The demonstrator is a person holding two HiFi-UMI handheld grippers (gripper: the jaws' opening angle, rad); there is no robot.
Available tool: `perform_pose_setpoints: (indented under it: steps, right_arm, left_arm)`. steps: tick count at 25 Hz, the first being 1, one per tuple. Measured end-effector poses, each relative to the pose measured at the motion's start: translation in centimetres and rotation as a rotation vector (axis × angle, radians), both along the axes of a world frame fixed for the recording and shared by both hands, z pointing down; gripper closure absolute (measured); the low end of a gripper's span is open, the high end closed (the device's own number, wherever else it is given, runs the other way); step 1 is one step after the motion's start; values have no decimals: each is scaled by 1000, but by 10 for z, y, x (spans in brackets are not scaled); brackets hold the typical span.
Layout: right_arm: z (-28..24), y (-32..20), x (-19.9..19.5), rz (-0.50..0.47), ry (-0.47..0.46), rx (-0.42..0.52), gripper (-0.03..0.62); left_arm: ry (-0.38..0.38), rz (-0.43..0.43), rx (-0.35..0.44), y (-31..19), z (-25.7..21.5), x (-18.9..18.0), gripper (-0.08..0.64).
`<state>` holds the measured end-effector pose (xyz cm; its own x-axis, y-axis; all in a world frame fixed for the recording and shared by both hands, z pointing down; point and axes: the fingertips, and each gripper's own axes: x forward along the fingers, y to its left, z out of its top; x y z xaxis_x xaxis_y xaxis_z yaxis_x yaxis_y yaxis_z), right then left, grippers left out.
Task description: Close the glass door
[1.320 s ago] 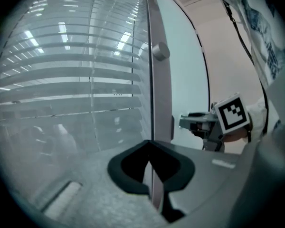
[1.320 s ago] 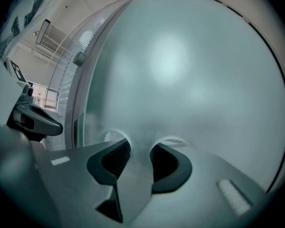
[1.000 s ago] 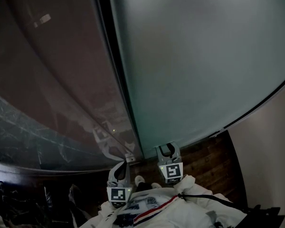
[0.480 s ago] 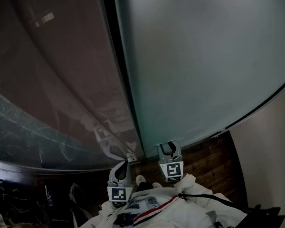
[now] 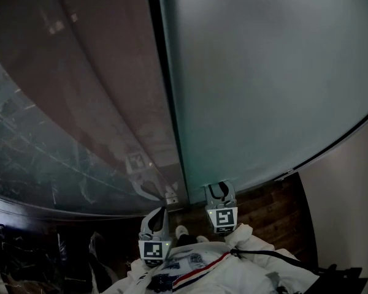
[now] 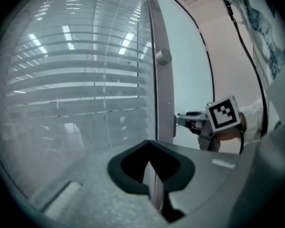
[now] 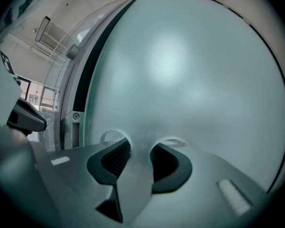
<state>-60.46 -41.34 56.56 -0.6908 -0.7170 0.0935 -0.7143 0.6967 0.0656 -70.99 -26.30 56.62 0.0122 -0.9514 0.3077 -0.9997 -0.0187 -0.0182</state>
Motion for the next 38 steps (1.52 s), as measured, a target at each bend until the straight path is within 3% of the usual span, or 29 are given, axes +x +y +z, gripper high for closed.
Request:
perform_pose_setpoints:
  steps: [15, 23, 26, 30, 33, 38]
  right_arm:
    - [19, 1, -37, -1, 13, -18, 459]
    - [15, -8, -37, 8, 9, -2, 459]
    - [21, -10, -37, 10, 11, -11, 459]
    - [17, -14, -32, 10, 8, -40, 459]
    - [16, 0, -21, 6, 73, -24, 425]
    - [2, 55, 30, 29, 77, 52, 495]
  left_arm:
    - [-18, -132, -10, 53, 2, 6, 558]
    - [10, -246, -77, 111, 12, 41, 558]
    - [-13, -276, -100, 132, 15, 46, 558]
    - [-46, -254, -79, 147, 1, 67, 558]
    - [-39, -263, -76, 172, 0, 77, 558]
    - [-26, -297, -59, 225, 1, 86, 558]
